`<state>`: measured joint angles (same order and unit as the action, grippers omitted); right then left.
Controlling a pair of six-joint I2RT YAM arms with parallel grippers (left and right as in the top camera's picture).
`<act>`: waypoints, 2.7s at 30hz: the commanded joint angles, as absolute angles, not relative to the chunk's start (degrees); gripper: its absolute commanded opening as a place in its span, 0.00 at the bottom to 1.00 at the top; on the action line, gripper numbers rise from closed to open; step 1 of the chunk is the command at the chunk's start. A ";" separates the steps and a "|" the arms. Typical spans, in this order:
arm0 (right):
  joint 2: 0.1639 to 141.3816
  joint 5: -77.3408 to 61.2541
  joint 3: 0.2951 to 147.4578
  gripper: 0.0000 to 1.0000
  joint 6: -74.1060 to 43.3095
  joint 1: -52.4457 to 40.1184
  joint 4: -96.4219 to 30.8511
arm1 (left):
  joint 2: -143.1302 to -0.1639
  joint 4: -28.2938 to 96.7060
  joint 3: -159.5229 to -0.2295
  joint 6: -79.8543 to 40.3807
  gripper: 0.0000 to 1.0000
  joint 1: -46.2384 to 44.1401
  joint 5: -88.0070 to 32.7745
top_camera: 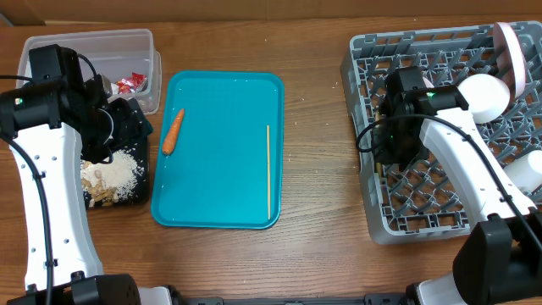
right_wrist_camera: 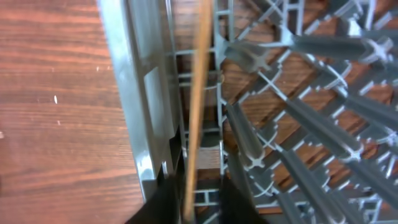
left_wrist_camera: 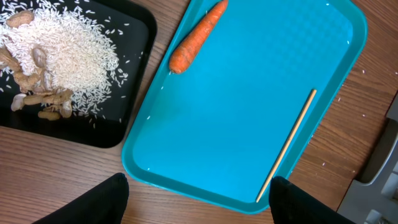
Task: Sort waste into correct bins and load items into the dishwasher
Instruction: 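Return the right gripper to the tray and grasp the second chopstick, then carry the second chopstick into the rack and lower it in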
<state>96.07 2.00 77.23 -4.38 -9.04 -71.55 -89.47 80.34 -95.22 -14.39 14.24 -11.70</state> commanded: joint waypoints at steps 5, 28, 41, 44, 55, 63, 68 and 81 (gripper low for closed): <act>96.09 1.67 79.02 0.43 -4.71 -9.13 -72.40 | -89.62 80.38 -95.07 -13.26 0.75 13.82 -11.60; 111.28 -7.16 87.70 0.51 -16.53 -39.79 -54.63 | -89.62 80.44 -95.07 -13.28 0.75 13.82 -11.62; 120.99 -7.14 87.37 0.42 -20.25 -41.50 -51.22 | -89.62 80.38 -95.07 -13.28 0.75 13.82 -11.62; 121.21 -7.14 87.37 0.41 -20.56 -41.56 -51.05 | -89.62 80.38 -95.07 -13.28 0.75 13.82 -11.62; 123.81 -5.91 87.37 0.25 -30.72 -41.56 -52.60 | -89.62 80.36 -95.07 -13.26 0.75 13.82 -11.60; 123.90 -6.52 87.39 0.15 -31.27 -41.56 -52.73 | -89.62 80.36 -95.07 -13.28 0.75 13.82 -11.60; 123.90 -6.55 87.39 0.07 -31.94 -41.58 -53.23 | -89.62 80.38 -95.07 -13.28 0.75 13.82 -11.62; 116.77 -2.09 92.03 0.04 -26.02 -38.72 -61.04 | -89.62 80.42 -95.07 -13.28 0.75 13.82 -11.62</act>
